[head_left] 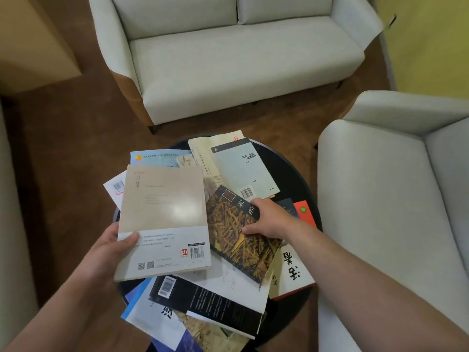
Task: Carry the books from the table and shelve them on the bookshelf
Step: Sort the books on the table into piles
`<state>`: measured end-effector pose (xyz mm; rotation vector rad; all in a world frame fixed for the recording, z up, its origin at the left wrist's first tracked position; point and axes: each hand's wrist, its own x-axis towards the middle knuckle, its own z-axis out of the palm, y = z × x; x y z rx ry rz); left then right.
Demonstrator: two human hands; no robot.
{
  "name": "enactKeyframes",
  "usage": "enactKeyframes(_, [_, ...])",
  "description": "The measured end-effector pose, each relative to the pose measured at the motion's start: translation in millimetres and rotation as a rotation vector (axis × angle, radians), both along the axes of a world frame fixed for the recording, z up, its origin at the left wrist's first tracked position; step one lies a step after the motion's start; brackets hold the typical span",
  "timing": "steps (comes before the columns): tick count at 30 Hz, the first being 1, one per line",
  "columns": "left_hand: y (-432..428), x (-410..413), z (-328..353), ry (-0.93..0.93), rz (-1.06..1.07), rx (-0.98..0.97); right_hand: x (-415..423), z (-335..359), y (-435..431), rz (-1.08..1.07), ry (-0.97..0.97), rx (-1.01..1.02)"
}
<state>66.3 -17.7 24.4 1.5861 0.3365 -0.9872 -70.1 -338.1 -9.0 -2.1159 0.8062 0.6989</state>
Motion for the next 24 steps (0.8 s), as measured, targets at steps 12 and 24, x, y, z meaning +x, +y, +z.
enactKeyframes(12, [36, -50, -23, 0.087, 0.089, -0.049, -24, 7, 36, -0.047, 0.025, 0.221])
enactKeyframes(24, [46, -66, -24, 0.107, 0.105, -0.018, -59, 7, 77, -0.240, 0.008, 0.398])
